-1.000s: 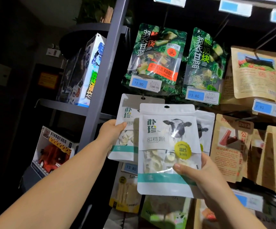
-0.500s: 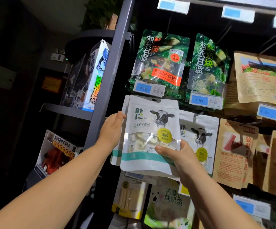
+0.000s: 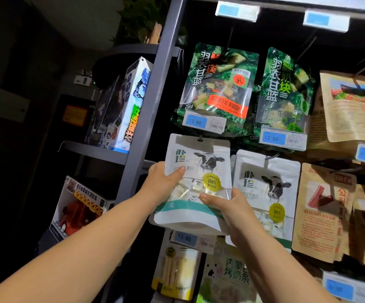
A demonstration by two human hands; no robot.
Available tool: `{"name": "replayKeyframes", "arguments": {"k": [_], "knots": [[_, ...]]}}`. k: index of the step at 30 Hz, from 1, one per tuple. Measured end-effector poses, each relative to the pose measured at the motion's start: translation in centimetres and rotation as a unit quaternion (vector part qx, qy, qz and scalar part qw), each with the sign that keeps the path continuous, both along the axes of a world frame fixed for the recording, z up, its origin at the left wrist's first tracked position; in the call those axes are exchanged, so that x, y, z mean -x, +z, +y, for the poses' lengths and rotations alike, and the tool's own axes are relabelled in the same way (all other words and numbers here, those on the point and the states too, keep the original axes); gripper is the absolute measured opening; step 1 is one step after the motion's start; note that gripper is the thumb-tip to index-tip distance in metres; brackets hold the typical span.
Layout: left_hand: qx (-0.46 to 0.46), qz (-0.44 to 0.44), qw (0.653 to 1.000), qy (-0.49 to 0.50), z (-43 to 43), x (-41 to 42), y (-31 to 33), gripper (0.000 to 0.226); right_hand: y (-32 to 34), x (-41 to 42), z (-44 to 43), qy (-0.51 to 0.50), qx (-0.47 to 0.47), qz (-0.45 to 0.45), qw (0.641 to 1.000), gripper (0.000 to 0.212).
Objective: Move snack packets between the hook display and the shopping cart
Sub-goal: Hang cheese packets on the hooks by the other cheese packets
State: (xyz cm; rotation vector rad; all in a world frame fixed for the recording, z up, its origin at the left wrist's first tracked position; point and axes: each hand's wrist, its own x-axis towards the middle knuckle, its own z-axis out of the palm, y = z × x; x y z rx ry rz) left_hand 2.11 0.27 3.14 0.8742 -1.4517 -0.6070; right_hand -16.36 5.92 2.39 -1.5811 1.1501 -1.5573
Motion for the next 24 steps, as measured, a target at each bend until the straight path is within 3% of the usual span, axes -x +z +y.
{"name": "replayKeyframes", "arguments": {"k": [5, 9, 10, 12, 14, 16, 21, 24], "knots": [[-0.016, -0.025, 0.999, -0.029, -1.3, -0.1, 0.4, 0.090, 0.7, 0.2, -0.4, 0.027, -0.019, -0.023, 0.999, 0.054], [-0.051, -0.016, 0.996, -0.077, -3.5, -0.1, 0.7, 0.102, 1.2, 0.6, -0.9, 0.043, -0.038, -0.044, 0.997, 0.033], [-0.053, -0.012, 0.995, -0.080, -3.5, -0.1, 1.1, 0.103, 1.4, 0.6, -1.2, 0.043, -0.042, -0.040, 0.997, 0.038], [-0.067, -0.001, 0.994, -0.087, -3.3, 0.2, 1.7, 0.099, 1.7, 0.7, -2.4, 0.031, -0.056, -0.025, 0.998, 0.068], [-0.083, 0.008, 0.992, -0.093, -3.4, 0.6, 1.9, 0.079, 1.6, 0.8, -3.6, 0.002, -0.068, 0.002, 0.998, 0.101], [-0.090, 0.002, 0.991, -0.094, -3.6, 1.0, 1.7, 0.068, 1.3, 1.1, -4.6, -0.031, -0.084, 0.046, 0.995, 0.108], [-0.109, -0.030, 0.991, -0.069, -5.6, 1.8, -0.2, 0.069, -0.4, 1.1, -5.4, -0.133, -0.112, 0.122, 0.977, 0.055], [-0.109, -0.039, 0.992, -0.041, -6.3, 2.0, -0.8, 0.073, -0.7, 1.0, -6.3, -0.174, -0.110, 0.166, 0.964, 0.037]]}}
